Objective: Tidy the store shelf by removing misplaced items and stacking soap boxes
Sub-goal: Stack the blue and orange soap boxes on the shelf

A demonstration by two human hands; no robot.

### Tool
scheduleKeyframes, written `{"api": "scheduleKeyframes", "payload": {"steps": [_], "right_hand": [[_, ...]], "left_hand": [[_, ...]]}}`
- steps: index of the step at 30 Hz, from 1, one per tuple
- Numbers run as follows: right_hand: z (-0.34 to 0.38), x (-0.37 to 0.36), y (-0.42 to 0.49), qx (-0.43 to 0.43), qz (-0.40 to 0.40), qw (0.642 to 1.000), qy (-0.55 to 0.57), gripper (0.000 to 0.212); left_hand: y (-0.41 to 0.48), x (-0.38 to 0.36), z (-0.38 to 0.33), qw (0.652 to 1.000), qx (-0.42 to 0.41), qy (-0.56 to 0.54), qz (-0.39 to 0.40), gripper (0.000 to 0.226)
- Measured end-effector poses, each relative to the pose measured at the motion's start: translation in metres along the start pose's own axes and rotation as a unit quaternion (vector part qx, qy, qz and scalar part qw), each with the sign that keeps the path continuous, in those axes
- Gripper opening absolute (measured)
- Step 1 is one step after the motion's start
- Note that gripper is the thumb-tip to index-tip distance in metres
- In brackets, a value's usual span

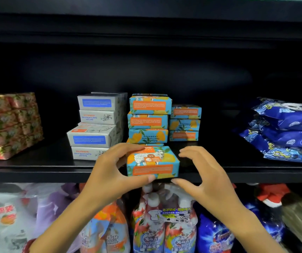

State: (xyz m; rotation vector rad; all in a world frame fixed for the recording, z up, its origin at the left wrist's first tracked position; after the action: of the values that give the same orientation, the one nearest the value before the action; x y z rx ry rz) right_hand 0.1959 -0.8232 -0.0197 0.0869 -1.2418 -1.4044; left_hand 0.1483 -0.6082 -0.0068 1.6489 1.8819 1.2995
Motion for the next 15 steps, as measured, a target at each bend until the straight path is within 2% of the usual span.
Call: {"api": "scheduleKeyframes", "payload": {"steps": [4, 7, 11, 15], "right_hand": [[-0.018, -0.003, -0.002, -0.002, -0.016, 0.991, -0.132, 0.045], [-0.024, -0.008, -0.004, 0.001, -0.024, 0.987, -0.158, 0.042], [-0.024, -0.010, -0.006, 0.014, -0.036, 0.984, -0.174, 0.042], [-0.025, -0.011, -0.007, 0.017, -0.048, 0.982, -0.184, 0.040]], "left_hand": [[0.005, 0.007, 0.013, 0.998, 0.020, 0.063, 0.007, 0.060], [0.006, 0.007, 0.019, 0.994, 0.023, 0.101, 0.022, 0.061], [0.003, 0.005, 0.018, 0.969, -0.043, 0.236, 0.058, 0.067], [-0.002, -0.001, 0.007, 0.941, -0.136, 0.308, 0.036, 0.051]]}}
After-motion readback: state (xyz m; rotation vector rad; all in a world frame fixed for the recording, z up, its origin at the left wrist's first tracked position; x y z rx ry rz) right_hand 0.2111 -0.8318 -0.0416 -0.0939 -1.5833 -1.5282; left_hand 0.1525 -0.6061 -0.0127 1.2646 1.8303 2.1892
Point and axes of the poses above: each hand's wrist, its own y-axis towards the middle knuckle, its own x-axis out of the back of the hand, z = x × y, the point moved 2 cm from there along y, towards the middle knuckle, and after that the axes turned 15 degrees about -x, right-handed, at the moved point
